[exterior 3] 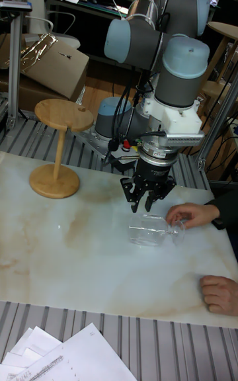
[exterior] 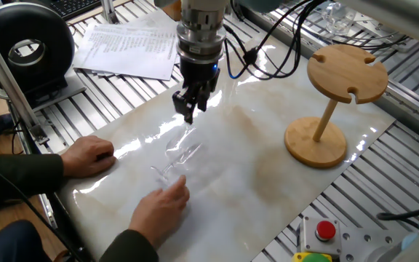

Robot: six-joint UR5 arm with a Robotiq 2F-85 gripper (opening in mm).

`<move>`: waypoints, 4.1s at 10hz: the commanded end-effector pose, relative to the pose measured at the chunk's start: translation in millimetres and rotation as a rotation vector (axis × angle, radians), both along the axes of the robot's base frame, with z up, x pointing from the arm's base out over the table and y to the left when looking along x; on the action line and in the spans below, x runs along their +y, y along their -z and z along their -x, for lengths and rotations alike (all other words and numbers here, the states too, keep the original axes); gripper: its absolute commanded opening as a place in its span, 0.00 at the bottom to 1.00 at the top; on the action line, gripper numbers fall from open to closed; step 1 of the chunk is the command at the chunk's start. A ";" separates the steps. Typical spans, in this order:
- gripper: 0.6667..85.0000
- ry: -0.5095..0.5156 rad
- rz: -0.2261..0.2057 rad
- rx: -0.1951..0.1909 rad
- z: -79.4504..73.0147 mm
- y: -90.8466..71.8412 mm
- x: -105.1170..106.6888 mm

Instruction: Put the glass cup onto the shelf

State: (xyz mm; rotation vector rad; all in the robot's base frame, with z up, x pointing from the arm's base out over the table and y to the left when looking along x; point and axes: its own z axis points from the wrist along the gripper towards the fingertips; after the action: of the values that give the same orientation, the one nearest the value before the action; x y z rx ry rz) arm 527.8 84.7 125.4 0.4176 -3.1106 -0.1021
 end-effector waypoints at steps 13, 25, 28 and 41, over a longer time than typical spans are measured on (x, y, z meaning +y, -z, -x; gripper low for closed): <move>0.58 0.147 -0.182 0.025 -15.1 -25.2 120.5; 0.55 0.082 -0.017 -0.025 -27.9 7.3 81.6; 0.52 0.080 -0.005 -0.040 -29.9 16.5 80.0; 0.74 -0.061 0.130 -0.030 -30.3 -34.2 18.7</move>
State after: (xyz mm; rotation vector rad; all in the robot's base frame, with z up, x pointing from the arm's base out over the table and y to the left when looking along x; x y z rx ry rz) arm 557.8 115.5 148.1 0.4739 -3.1173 0.0889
